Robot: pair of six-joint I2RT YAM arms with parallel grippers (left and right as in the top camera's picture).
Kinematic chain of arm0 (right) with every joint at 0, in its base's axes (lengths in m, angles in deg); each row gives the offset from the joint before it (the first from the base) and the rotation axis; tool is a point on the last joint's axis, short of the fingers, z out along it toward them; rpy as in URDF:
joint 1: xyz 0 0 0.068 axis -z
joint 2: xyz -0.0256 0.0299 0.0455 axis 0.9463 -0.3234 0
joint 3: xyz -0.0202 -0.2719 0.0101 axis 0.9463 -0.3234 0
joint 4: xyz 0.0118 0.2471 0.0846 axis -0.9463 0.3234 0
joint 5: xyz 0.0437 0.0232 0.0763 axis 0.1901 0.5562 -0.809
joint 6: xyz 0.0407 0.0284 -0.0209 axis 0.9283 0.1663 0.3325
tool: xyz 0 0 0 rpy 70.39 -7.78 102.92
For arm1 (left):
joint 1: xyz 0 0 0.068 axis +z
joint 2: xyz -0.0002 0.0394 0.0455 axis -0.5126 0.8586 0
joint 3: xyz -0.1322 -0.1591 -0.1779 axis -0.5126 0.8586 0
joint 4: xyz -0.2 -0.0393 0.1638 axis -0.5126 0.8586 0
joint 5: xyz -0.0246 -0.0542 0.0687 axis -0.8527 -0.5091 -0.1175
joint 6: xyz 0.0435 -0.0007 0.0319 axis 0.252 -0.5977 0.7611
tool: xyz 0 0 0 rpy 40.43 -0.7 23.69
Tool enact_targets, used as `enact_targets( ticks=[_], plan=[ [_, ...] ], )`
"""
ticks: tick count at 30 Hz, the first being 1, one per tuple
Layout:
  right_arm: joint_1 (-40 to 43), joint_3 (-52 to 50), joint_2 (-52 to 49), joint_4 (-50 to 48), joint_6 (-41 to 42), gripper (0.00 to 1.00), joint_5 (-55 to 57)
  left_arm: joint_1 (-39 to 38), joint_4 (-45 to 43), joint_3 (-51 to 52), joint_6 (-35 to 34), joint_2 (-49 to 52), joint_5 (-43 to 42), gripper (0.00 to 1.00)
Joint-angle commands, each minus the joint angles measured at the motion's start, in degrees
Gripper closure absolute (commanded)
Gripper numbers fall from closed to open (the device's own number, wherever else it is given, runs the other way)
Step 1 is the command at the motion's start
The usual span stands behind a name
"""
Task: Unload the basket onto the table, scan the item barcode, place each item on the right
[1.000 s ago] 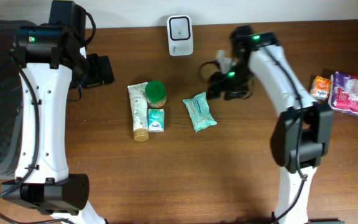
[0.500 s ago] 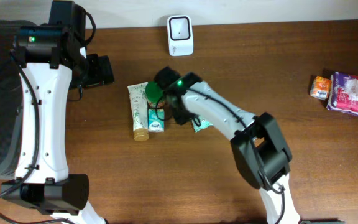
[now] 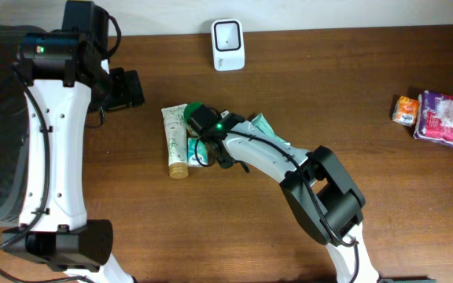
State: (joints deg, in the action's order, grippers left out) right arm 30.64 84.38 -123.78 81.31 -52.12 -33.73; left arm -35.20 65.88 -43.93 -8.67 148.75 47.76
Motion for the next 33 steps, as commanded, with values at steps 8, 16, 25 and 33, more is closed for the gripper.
enact_targets(
  ticks=[8, 16, 25, 33],
  plan=[
    [0.7, 6.99, -0.2, 10.78, -13.09, 0.31, 6.49, 0.13, 0.0, -0.11, -0.55, -0.44, 0.44, 0.01],
    [13.57, -0.26, -0.2, 1.7, -18.27, 0.42, -11.82, 0.13, -0.02, -0.11, -0.57, -0.44, 0.44, 0.01],
    [26.45, 1.4, -0.13, 7.8, -5.42, 0.52, -54.29, 0.13, 0.0, -0.11, -0.55, -0.44, 0.44, 0.01],
    [19.96, 13.27, 1.49, 19.02, -5.18, 0.41, -30.8, 0.13, 0.0, -0.11, -0.55, -0.44, 0.44, 0.01]
  ],
)
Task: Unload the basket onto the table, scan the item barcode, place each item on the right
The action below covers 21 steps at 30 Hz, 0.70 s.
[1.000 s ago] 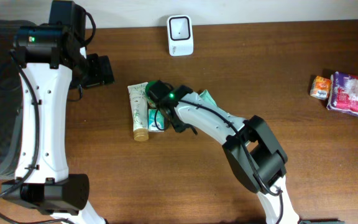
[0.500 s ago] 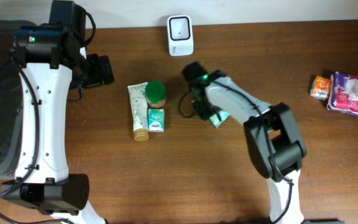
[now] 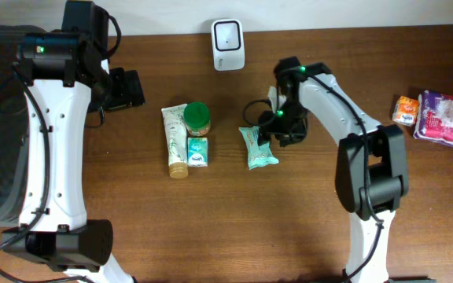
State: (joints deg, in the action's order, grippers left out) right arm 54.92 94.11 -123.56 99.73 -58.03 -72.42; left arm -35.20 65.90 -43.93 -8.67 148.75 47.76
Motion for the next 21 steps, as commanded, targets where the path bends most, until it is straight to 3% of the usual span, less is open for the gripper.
enact_targets(
  ticks=[1, 3, 7, 18, 21],
  plan=[
    [-8.13, 4.07, 1.29, 0.55, 2.58, 0.41, 15.8, 0.13, -0.04, -0.11, -0.55, -0.44, 0.44, 0.01],
    [-16.61, 4.02, 0.79, 0.28, 6.29, 0.48, 30.62, 0.13, -0.04, -0.11, -0.55, -0.44, 0.44, 0.01],
    [-26.23, 3.87, -1.51, -1.62, 9.68, 0.48, 47.34, 0.13, -0.04, -0.11, -0.55, -0.44, 0.44, 0.01],
    [-26.86, 2.08, -10.43, -3.41, 9.66, 0.47, 53.57, 0.13, -0.04, -0.11, -0.55, -0.44, 0.44, 0.01],
    [-25.42, -3.21, -10.49, -7.06, 9.64, 0.47, 53.55, 0.13, -0.04, -0.11, -0.55, -0.44, 0.44, 0.01]
  ],
)
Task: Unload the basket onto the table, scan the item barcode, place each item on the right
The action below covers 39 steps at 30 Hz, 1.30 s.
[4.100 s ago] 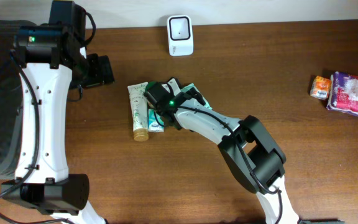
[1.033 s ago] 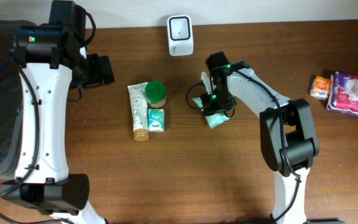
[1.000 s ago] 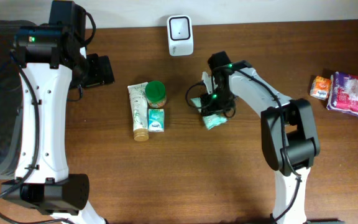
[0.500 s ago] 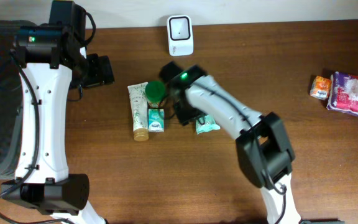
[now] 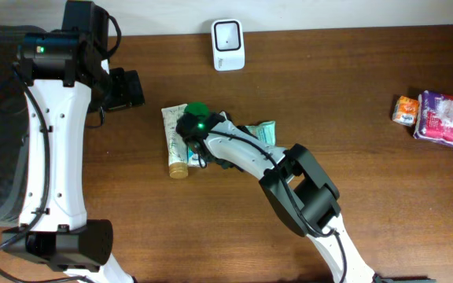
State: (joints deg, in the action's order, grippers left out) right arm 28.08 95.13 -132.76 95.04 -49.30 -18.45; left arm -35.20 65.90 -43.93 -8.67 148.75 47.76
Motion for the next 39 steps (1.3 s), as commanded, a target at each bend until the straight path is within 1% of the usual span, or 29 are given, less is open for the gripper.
enact_targets(
  ticks=[1, 4, 9, 13, 14, 16, 17, 18, 19, 20, 21, 24, 25, 26, 27, 28, 29, 30, 31, 32, 35, 36, 37, 38, 39],
  plan=[
    [1.66, -5.09, -1.29, -3.13, 0.92, 0.47, -0.42, 0.13, -0.02, -0.11, -0.55, -0.44, 0.44, 0.01],
    [2.62, -5.29, -1.25, -3.28, -0.57, 0.47, 0.76, 0.13, -0.04, -0.11, -0.55, -0.44, 0.44, 0.01],
    [2.69, 4.33, -1.07, 5.53, 1.16, 0.47, 1.09, 0.13, -0.04, -0.11, -0.57, -0.44, 0.44, 0.01],
    [3.28, 1.11, -1.18, 3.98, 1.18, 0.46, 0.48, 0.13, -0.04, -0.11, -0.55, -0.44, 0.44, 0.01],
    [4.04, -0.31, -1.18, 3.02, 1.16, 0.39, 0.48, 0.13, -0.04, -0.11, -0.55, -0.44, 0.44, 0.01],
    [5.53, -2.95, -1.18, 1.31, 1.16, 0.38, 0.44, 0.13, -0.04, -0.11, -0.57, -0.44, 0.44, 0.01],
    [6.4, -4.07, -1.18, 0.15, 1.14, 0.39, -0.33, 0.13, -0.04, -0.11, -0.57, -0.44, 0.44, 0.01],
    [7.54, -4.81, -1.18, -1.09, 1.11, 0.72, -4.13, 0.13, -0.04, -0.11, -0.55, -0.44, 0.44, 0.01],
    [7.93, -4.87, -1.18, -1.95, 1.11, 0.85, -7.04, 0.13, -0.04, -0.11, -0.57, -0.44, 0.44, 0.01],
    [8.0, -4.83, -1.16, -2.75, 1.14, 0.92, -8.76, 0.13, -0.04, -0.11, -0.55, -0.44, 0.44, 0.01],
    [8.07, -4.02, -1.16, -2.47, 1.11, 0.96, -11.26, 0.13, -0.04, -0.11, -0.55, -0.44, 0.44, 0.01],
    [9.88, 3.87, -0.26, 3.52, 0.2, 0.96, -20.37, 0.09, -0.04, -0.11, -0.57, -0.44, 0.44, 0.01],
    [11.15, 7.1, 0.46, 5.6, -2.19, 0.96, -25.35, 0.09, -0.04, -0.11, -0.57, -0.44, 0.44, 0.01],
    [13.29, 10.75, 1.51, 7.61, -5.77, 0.96, -34.01, 0.09, -0.02, -0.11, -0.55, -0.44, 0.44, 0.01],
    [16.55, 13.66, 2.27, 8.96, -10.75, 0.96, -47.71, 0.09, -0.04, -0.11, -0.57, -0.44, 0.44, 0.01],
    [18.47, 14.25, 2.38, 9.33, -12.74, 0.96, -54.42, 0.09, -0.02, -0.11, -0.57, -0.44, 0.44, 0.01],
    [21.27, 14.21, 2.38, 9.35, -15.58, 0.96, -64.22, 0.09, -0.04, -0.11, -0.55, -0.44, 0.44, 0.01],
    [23.19, 13.97, 2.38, 9.33, -17.84, 0.96, -70.71, 0.09, -0.04, -0.11, -0.57, -0.44, 0.44, 0.01],
    [26.45, 13.86, 2.38, 9.31, -20.5, 0.96, -79.87, 0.09, -0.04, -0.11, -0.55, -0.44, 0.44, 0.01],
    [29.07, 13.84, 2.38, 9.33, -22.05, 0.96, -85.09, 0.09, -0.02, -0.11, -0.57, -0.44, 0.44, 0.01],
    [32.44, 13.25, 2.38, 9.31, -23.23, 0.96, -92.0, 0.09, -0.02, -0.11, -0.55, -0.44, 0.44, 0.01],
    [33.0, 13.14, 2.38, 9.35, -26.77, 0.96, -100.02, 0.09, -0.04, -0.11, -0.55, -0.44, 0.44, 0.01],
    [33.53, 13.14, 2.38, 9.31, -28.33, 0.96, -106.16, 0.09, -0.02, -0.11, -0.55, -0.44, 0.44, 0.01],
    [34.51, 13.14, 2.38, 9.09, -28.59, 0.96, -109.35, 0.09, -0.04, -0.11, -0.55, -0.44, 0.44, 0.01],
    [34.93, 13.14, 2.38, 9.18, -28.74, 0.96, -109.13, 0.09, -0.04, -0.11, -0.55, -0.44, 0.44, 0.01]
  ],
)
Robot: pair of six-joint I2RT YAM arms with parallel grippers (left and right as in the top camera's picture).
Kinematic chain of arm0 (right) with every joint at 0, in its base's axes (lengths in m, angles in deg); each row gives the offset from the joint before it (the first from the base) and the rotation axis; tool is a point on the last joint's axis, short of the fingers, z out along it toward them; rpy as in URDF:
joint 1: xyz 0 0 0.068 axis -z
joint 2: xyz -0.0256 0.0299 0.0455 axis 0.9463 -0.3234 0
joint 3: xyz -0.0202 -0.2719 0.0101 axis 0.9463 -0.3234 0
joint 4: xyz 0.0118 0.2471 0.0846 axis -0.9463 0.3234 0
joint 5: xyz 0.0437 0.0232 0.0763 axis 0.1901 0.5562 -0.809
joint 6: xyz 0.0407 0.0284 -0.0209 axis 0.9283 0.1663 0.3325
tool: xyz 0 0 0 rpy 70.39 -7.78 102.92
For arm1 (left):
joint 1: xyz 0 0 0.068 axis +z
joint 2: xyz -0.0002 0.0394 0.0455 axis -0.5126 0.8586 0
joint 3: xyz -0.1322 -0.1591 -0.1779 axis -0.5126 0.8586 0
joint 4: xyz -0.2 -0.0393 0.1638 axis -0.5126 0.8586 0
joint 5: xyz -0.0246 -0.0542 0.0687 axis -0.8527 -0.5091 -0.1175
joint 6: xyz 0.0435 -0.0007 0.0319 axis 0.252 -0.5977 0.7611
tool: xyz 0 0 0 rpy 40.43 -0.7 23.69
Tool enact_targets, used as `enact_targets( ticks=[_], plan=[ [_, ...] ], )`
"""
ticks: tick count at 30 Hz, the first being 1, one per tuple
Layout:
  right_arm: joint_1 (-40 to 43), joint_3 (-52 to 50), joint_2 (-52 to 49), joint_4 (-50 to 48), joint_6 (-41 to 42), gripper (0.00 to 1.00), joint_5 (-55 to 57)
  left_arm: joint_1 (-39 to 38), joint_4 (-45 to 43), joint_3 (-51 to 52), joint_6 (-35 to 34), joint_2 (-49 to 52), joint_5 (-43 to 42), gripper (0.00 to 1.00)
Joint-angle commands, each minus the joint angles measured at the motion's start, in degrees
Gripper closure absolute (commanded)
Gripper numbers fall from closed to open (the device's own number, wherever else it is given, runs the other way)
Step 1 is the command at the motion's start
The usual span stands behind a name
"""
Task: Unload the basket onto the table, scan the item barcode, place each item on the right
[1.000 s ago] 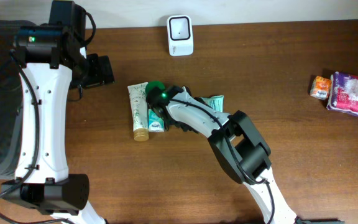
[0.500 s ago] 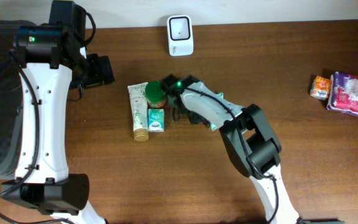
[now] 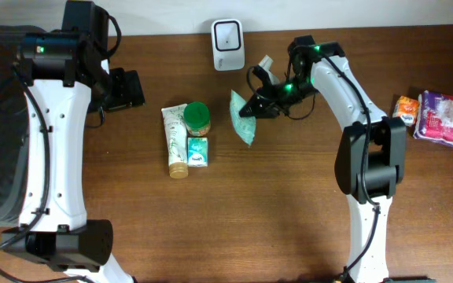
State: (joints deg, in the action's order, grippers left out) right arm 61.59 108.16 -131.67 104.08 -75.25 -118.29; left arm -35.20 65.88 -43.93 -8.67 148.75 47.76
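The white barcode scanner (image 3: 228, 45) stands at the table's back edge. Just right of and below it, my right gripper (image 3: 255, 104) is shut on a teal snack packet (image 3: 241, 126), which hangs tilted from the fingers with its long side toward the scanner. My left gripper (image 3: 127, 89) rests at the back left, away from the items. It shows only as a dark block, so its jaws cannot be read.
A cream tube (image 3: 174, 141), a green-lidded jar (image 3: 197, 118) and a small teal box (image 3: 198, 151) lie grouped left of centre. An orange packet (image 3: 405, 109) and a purple pack (image 3: 443, 116) sit at the far right edge.
My right gripper was over the jar and tube at left, the teal packet lying beside the arm. Now it is near the scanner, shut on the tilted packet. The left arm is unchanged.
First my right gripper was among the jar, tube and box, the packet beside it. Then it was to the right of the packet, which lay flat at centre. After that it was over the jar group again. Now it holds the packet by the scanner.
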Motion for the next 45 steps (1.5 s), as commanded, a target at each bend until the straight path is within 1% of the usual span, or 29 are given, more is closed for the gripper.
enact_targets(
  ticks=[1, 2, 3, 5, 7, 9, 10, 11, 12, 14, 15, 16, 17, 18, 20, 22, 25, 26, 28, 29, 31, 32, 34, 35, 36, 39, 41, 43, 45],
  plan=[
    [1.42, 0.09, 1.29, 0.33, -2.78, 0.96, -9.84, 0.09, -0.02, -0.11, -0.55, -0.44, 0.44, 0.01],
    [1.36, 0.07, 1.29, 0.31, -2.8, 0.96, -9.31, 0.09, -0.02, -0.11, -0.55, -0.44, 0.44, 0.01],
    [1.31, -0.33, 1.27, 0.26, -2.78, 0.96, -5.42, 0.09, 0.0, -0.11, -0.55, -0.44, 0.44, 0.01],
    [0.81, -4.63, 1.27, -0.39, -2.78, 0.96, -0.61, 0.09, -0.02, -0.11, -0.55, -0.44, 0.44, 0.01],
    [0.66, -12.87, 1.27, -5.81, -0.83, 0.96, -0.63, 0.09, -0.02, -0.11, -0.55, -0.44, 0.44, 0.01],
    [1.29, -19.41, 1.27, -13.49, 4.2, 0.96, 0.66, 0.09, -0.02, -0.11, -0.55, -0.44, 0.44, 0.01],
    [1.77, -20.04, 1.27, -14.43, 7.87, 0.88, 7.19, 0.09, -0.02, -0.11, -0.55, -0.44, 0.44, 0.01],
    [2.51, -19.8, 1.31, -14.32, 12.13, 0.8, 18.32, 0.09, -0.02, -0.11, -0.55, -0.44, 0.44, 0.01],
    [3.1, -19.45, 1.31, -13.94, 13.38, 0.71, 22.51, 0.09, -0.02, -0.11, -0.55, -0.44, 0.44, 0.01],
    [4.26, -14.16, 1.6, -8.48, 13.38, 0.61, 31.36, 0.09, -0.02, -0.11, -0.55, -0.44, 0.44, 0.01],
    [4.28, -11.76, 1.64, -5.73, 13.38, 0.58, 34.64, 0.09, -0.02, -0.11, -0.55, -0.44, 0.44, 0.01],
    [4.15, -4.85, 1.73, 0.48, 13.33, 0.54, 39.71, 0.09, 0.0, -0.11, -0.55, -0.44, 0.44, 0.01],
    [3.93, -1.09, 1.73, 3.74, 12.96, 0.5, 40.5, 0.09, -0.02, -0.11, -0.55, -0.44, 0.44, 0.01],
    [3.54, 2.1, 1.73, 6.99, 12.44, 0.37, 40.52, 0.09, -0.02, -0.11, -0.57, -0.44, 0.44, 0.01],
    [1.99, 1.84, 1.38, 8.83, 9.42, 0.16, 40.46, 0.09, -0.02, -0.11, -0.57, -0.44, 0.44, 0.01],
    [0.46, -2.23, 1.25, 5.77, 9.42, 0.09, 38.71, 0.09, -0.02, -0.11, -0.55, -0.44, 0.44, 0.01],
    [-0.33, -9.42, 1.16, -1.88, 9.44, 0.08, 30.18, 0.09, -0.02, -0.11, -0.57, -0.44, 0.44, 0.01],
    [-0.31, -11.3, 1.16, -3.74, 9.46, 0.09, 29.24, 0.09, -0.02, -0.11, -0.55, -0.44, 0.44, 0.01],
    [-0.37, -15.65, 1.05, -7.61, 9.51, 0.21, 27.08, 0.09, 0.0, -0.11, -0.55, -0.44, 0.44, 0.01],
    [-0.57, -17.33, 1.05, -9.46, 9.92, 0.22, 26.88, 0.09, 0.0, -0.11, -0.55, -0.44, 0.44, 0.01],
    [-1.86, -19.37, 1.05, -12.07, 10.36, 0.29, 26.71, 0.09, -0.02, -0.11, -0.57, -0.44, 0.44, 0.01],
    [-2.58, -19.39, 1.05, -12.9, 10.4, 0.36, 26.71, 0.09, -0.02, -0.11, -0.57, -0.44, 0.44, 0.01],
    [-3.21, -19.39, 1.05, -14.29, 11.45, 0.75, 26.71, 0.09, -0.02, -0.11, -0.55, -0.44, 0.44, 0.01],
    [-3.21, -19.39, 1.05, -14.56, 11.5, 0.88, 26.69, 0.09, -0.02, -0.11, -0.57, -0.44, 0.44, 0.01],
    [-3.21, -19.39, 1.05, -14.6, 11.63, 0.96, 26.16, 0.09, -0.02, -0.11, -0.55, -0.44, 0.44, 0.01],
    [-2.82, -18.32, 1.25, -16.87, 11.17, 0.96, 16.48, 0.09, -0.02, -0.11, -0.55, -0.44, 0.44, 0.01],
    [-1.88, -12.13, 2.25, -17.79, 11.15, 0.96, 11.39, 0.09, 0.0, -0.11, -0.55, -0.44, 0.44, 0.01],
    [-1.62, -5.62, 4.2, -17.81, 10.05, 0.96, 10.38, 0.09, 0.0, -0.11, -0.55, -0.44, 0.44, 0.01],
    [-1.75, -0.98, 8.07, -17.62, 5.11, 0.96, 10.43, 0.09, 0.0, -0.11, -0.57, -0.44, 0.44, 0.01]
  ],
)
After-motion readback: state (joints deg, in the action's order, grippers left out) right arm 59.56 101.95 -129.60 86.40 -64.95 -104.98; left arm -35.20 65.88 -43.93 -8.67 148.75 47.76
